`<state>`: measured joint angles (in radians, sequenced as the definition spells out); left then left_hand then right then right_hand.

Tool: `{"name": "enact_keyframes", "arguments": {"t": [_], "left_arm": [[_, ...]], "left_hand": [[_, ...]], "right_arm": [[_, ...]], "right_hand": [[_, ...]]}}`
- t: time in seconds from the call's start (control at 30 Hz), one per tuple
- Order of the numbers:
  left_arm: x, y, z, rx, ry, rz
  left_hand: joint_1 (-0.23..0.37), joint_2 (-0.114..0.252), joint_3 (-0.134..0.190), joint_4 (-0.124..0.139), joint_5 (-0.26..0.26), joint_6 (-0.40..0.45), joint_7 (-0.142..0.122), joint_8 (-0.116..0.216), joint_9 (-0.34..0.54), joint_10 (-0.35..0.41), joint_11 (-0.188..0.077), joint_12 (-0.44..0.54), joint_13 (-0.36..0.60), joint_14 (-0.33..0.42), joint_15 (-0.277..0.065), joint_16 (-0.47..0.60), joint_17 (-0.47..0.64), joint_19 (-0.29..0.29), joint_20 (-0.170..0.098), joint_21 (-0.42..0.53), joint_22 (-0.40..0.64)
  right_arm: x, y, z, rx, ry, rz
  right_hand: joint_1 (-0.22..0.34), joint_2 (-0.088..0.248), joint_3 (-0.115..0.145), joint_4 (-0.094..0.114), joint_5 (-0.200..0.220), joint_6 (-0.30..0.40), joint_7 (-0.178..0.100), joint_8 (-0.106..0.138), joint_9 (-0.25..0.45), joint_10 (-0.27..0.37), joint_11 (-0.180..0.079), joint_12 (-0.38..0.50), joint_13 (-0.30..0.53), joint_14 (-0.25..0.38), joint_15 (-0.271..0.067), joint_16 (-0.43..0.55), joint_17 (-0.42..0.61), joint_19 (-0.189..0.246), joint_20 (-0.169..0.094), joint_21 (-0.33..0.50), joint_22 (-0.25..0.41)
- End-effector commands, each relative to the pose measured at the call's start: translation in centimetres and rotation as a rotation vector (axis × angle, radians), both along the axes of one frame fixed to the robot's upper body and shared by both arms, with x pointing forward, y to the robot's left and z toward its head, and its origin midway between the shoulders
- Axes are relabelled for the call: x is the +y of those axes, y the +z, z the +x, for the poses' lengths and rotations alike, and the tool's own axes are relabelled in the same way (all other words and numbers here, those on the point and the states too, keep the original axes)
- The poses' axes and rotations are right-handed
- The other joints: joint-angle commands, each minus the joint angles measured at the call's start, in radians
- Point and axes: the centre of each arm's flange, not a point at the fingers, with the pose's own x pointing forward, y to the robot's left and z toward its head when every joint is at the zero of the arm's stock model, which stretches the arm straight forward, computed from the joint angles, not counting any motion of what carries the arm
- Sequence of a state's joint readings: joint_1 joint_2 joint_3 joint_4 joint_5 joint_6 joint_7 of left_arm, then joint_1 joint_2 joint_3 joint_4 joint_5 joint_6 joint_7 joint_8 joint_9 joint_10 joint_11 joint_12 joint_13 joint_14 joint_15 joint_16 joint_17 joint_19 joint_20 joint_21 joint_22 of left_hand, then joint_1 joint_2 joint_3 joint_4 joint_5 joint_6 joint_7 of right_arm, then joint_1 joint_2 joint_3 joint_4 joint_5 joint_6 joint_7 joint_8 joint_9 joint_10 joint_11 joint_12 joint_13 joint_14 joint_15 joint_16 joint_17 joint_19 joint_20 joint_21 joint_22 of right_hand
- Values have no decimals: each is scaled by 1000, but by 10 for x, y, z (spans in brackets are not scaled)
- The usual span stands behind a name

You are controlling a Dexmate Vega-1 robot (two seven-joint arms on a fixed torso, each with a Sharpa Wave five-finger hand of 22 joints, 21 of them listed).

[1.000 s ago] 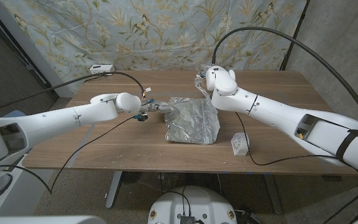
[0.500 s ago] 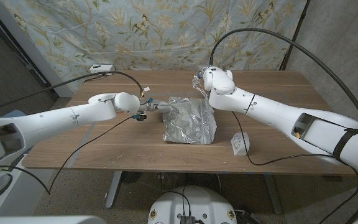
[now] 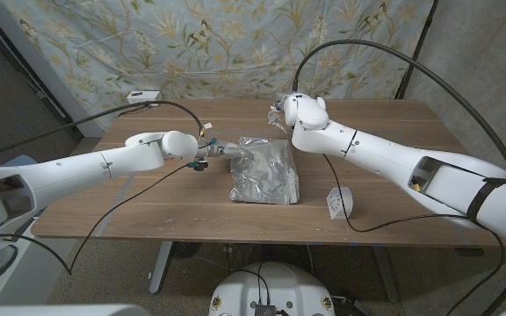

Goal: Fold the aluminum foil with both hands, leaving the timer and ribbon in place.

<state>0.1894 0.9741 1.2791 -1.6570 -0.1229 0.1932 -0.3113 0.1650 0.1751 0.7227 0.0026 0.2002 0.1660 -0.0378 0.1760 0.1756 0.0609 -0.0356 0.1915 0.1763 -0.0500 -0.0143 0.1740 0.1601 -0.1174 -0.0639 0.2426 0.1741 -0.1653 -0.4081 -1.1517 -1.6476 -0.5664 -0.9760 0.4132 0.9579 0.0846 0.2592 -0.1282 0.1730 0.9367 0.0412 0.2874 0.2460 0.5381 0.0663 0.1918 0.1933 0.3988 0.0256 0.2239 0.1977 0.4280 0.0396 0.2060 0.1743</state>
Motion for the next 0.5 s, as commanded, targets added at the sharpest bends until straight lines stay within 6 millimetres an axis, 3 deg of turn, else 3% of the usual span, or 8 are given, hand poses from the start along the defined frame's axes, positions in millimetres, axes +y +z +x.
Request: {"name": "enact_keyframes", "arguments": {"t": [0.03, 0.5], "left_arm": [[-3, -2, -1, 0, -13, -10], [-3, 10, -10, -35, -5, -24]], "left_hand": [[11, 3, 4, -5, 10, 2, -4, 6, 4, -5, 3, 1, 1, -4, 4, 2, 5, 27, 37, 0, 5], [17, 5, 4, -8, 11, 3, -4, 7, 4, -5, 4, 1, 1, -4, 5, 2, 5, 28, 38, -3, 5]], "right_arm": [[9, 3, 1, 20, 29, 24], [9, 2, 6, 57, 58, 82]], "right_hand": [[-8, 0, -4, 1, 4, -15, 4, -10, 0, -4, 12, -1, 2, -1, 12, -3, 4, 3, 13, 1, 5], [-16, 7, -9, 1, 5, -62, 10, -36, -2, -25, 20, -4, 3, -8, 26, -6, 4, 0, 21, 0, 5]]}}
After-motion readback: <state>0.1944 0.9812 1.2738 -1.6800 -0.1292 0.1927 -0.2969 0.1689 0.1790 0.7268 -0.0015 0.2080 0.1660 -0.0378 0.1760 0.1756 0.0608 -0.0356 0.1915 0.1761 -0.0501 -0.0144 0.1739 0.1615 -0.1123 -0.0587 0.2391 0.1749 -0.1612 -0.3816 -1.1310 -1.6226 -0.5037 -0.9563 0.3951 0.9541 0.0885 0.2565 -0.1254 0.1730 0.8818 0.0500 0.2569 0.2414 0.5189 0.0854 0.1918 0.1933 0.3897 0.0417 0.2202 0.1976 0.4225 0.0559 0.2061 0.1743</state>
